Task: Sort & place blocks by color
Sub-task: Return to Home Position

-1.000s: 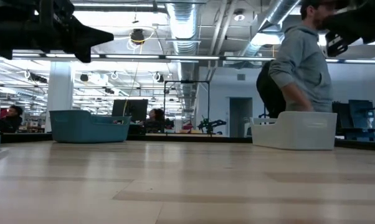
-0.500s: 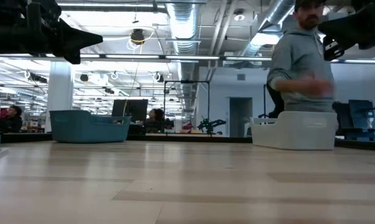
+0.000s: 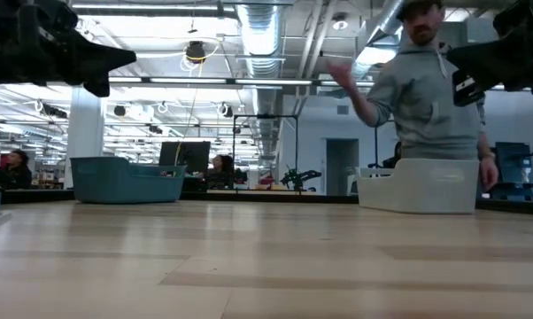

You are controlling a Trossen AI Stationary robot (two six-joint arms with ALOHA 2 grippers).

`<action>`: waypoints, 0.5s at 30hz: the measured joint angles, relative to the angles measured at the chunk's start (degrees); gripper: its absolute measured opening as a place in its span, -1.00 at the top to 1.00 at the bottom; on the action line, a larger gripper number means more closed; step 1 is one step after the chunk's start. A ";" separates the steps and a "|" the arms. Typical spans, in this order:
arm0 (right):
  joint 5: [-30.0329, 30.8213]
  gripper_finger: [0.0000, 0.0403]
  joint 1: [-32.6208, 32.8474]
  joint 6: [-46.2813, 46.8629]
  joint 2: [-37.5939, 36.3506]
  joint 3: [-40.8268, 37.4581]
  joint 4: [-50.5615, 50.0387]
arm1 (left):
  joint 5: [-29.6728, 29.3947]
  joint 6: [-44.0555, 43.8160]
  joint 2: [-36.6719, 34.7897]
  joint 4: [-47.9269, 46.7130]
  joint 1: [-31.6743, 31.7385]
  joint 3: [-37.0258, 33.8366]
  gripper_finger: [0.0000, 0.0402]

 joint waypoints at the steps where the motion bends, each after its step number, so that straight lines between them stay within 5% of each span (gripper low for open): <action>1: -0.04 0.98 0.00 0.09 0.04 -0.35 -0.38 | 0.52 -0.09 0.04 -0.29 0.00 -0.01 0.99; 15: 0.04 0.98 0.00 0.02 0.02 -0.45 -3.56 | 1.93 1.11 0.22 -5.44 -0.01 -0.09 0.99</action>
